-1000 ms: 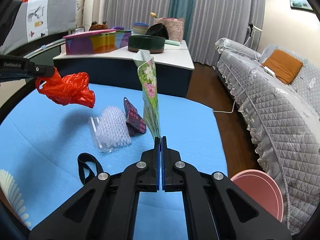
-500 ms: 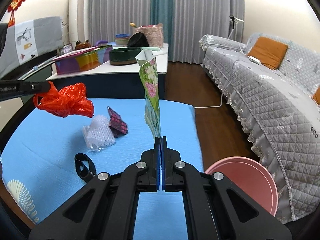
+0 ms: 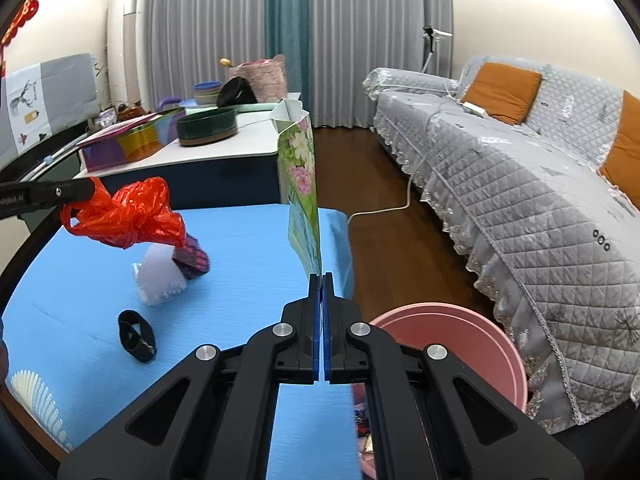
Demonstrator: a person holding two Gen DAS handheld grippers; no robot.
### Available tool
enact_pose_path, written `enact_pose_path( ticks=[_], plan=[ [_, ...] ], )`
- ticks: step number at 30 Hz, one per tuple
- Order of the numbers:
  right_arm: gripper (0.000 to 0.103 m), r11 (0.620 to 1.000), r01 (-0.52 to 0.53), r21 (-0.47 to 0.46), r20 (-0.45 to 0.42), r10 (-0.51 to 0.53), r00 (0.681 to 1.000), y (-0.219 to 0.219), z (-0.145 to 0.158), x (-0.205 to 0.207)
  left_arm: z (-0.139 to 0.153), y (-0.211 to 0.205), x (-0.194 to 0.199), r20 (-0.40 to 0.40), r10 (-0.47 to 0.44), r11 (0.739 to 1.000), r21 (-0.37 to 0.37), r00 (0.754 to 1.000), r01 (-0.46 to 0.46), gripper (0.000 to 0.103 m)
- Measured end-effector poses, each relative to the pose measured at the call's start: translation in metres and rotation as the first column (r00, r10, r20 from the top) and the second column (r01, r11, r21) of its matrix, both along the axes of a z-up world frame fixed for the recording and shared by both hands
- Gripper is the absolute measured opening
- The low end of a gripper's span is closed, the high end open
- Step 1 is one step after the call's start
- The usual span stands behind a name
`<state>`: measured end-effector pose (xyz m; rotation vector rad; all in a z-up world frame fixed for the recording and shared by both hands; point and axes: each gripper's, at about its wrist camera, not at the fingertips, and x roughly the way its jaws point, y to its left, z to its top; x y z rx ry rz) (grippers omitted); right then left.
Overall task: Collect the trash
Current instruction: 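Carry the red bag and green pouch over the pink basin and open both tools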
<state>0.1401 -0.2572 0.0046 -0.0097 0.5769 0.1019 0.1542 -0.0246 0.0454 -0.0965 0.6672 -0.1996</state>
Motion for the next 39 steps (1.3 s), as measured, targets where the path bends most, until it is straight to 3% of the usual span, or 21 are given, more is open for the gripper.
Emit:
enact_pose_path(
  ticks=[21,39],
  plan=[
    [0.001,0.990,0.140,0.024,0.004,-0.140,0.990,-0.083,-0.002,-0.017,-0.001,-0.096,0.011,0.004,-0.156,0.988,-0.004,0.988,0.156,0.005],
    [0.001,0.975,0.221,0.039,-0.004,-0.221,0.975,-0.130,-0.007,-0.026,-0.011,-0.149,0.013,-0.009,-0.255,0.967,0.019,0.967,0.255,0.005]
  ],
)
